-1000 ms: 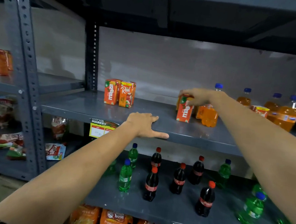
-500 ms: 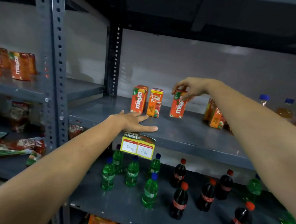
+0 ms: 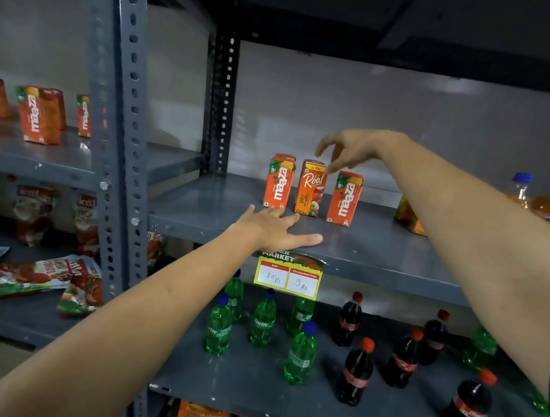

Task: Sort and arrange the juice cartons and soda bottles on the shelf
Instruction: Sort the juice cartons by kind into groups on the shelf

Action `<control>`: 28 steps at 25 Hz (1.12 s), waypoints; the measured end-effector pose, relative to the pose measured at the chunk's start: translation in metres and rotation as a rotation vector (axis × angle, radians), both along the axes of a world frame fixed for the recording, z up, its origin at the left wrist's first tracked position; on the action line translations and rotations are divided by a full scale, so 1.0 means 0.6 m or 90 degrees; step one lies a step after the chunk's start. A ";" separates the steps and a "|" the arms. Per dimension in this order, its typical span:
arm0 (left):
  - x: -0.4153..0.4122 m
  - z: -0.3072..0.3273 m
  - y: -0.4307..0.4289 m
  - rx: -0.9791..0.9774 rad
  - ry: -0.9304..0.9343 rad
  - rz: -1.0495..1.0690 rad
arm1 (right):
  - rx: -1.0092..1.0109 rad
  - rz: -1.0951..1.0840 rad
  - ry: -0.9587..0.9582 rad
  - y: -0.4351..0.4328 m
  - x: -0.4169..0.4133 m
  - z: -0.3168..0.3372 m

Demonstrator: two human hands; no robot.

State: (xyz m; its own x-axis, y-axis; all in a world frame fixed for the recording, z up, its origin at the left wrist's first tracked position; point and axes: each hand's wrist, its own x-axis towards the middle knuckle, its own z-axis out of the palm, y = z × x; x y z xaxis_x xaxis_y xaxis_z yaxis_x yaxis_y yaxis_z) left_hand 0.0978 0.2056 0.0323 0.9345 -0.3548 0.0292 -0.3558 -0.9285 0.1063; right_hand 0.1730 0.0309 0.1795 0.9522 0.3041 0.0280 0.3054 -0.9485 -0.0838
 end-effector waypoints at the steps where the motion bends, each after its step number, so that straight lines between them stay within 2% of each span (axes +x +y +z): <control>1: 0.000 -0.001 0.000 0.002 -0.006 -0.001 | -0.013 0.008 -0.008 0.014 0.004 -0.005; 6: 0.007 -0.002 0.002 0.005 -0.014 -0.003 | -0.134 0.033 -0.046 0.049 0.013 -0.027; 10: 0.004 -0.001 0.003 0.009 -0.017 0.000 | -0.113 0.062 -0.049 0.039 -0.017 -0.018; 17: -0.027 0.010 -0.015 0.037 0.046 0.008 | -0.070 0.103 -0.020 -0.035 -0.103 0.014; 20: -0.065 0.008 -0.078 0.063 0.008 0.028 | -0.032 0.084 0.035 -0.088 -0.137 0.023; 24: -0.095 -0.006 -0.205 0.044 -0.058 -0.019 | -0.062 0.026 0.098 -0.183 -0.158 0.036; 28: -0.090 -0.010 -0.305 0.037 -0.092 -0.061 | -0.100 -0.028 0.089 -0.272 -0.144 0.048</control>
State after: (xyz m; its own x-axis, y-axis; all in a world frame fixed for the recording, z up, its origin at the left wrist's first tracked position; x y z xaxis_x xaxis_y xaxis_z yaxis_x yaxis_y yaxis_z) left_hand 0.0441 0.0224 0.0265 0.8842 -0.4464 0.1376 -0.4501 -0.8930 -0.0045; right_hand 0.0868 -0.1325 0.2084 0.9559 0.2529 -0.1495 0.2597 -0.9653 0.0275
